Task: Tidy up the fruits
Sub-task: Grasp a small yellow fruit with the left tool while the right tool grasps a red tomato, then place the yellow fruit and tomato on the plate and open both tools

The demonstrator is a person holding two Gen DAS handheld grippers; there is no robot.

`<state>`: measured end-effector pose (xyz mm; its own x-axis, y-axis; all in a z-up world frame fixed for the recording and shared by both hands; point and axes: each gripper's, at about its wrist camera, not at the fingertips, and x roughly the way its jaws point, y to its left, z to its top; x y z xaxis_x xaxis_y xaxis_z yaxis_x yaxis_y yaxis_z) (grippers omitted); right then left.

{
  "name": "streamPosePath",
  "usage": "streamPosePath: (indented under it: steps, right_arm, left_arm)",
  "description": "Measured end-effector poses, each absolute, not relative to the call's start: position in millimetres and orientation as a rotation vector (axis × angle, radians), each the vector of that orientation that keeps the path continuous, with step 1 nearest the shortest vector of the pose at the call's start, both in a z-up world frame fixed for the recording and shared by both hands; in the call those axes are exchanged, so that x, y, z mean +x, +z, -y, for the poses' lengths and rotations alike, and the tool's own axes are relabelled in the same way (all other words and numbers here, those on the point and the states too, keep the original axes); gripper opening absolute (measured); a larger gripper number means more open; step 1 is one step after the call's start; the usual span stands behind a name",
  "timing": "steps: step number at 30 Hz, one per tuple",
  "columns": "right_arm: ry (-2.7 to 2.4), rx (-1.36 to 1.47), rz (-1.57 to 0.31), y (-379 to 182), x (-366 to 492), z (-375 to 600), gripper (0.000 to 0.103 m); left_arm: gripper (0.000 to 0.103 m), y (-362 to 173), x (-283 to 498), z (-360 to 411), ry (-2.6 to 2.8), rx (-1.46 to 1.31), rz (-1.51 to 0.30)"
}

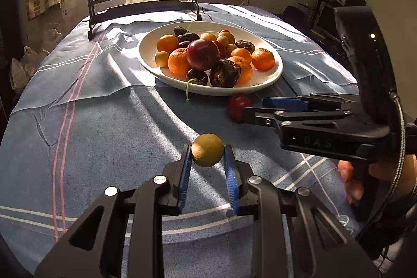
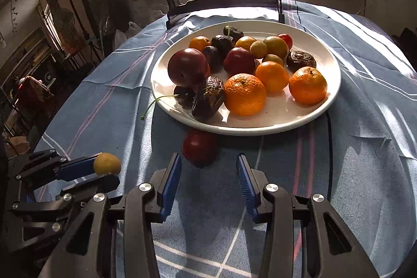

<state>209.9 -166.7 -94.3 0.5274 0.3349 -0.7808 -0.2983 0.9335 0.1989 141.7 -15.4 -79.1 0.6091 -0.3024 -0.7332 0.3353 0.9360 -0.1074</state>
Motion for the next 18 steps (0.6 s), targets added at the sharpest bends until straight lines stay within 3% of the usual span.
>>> streamPosePath:
  steps: [5,8,18]
  right_arm:
    - [0.378,0.020,-0.949,-96,220,151,0.043]
    - [0.390,0.032,-0.945,-95,217,151,0.032]
    - [0.363,0.109,-0.770,-36,200,214,0.032]
  left_arm:
    - [0.024,-81,144,13,-0.372,0.037,-0.838]
    - [0.024,-81,145,13,-0.374,0.026,-0.839]
    - [0.024,-55,165,27,-0.413,0.028,-0.792]
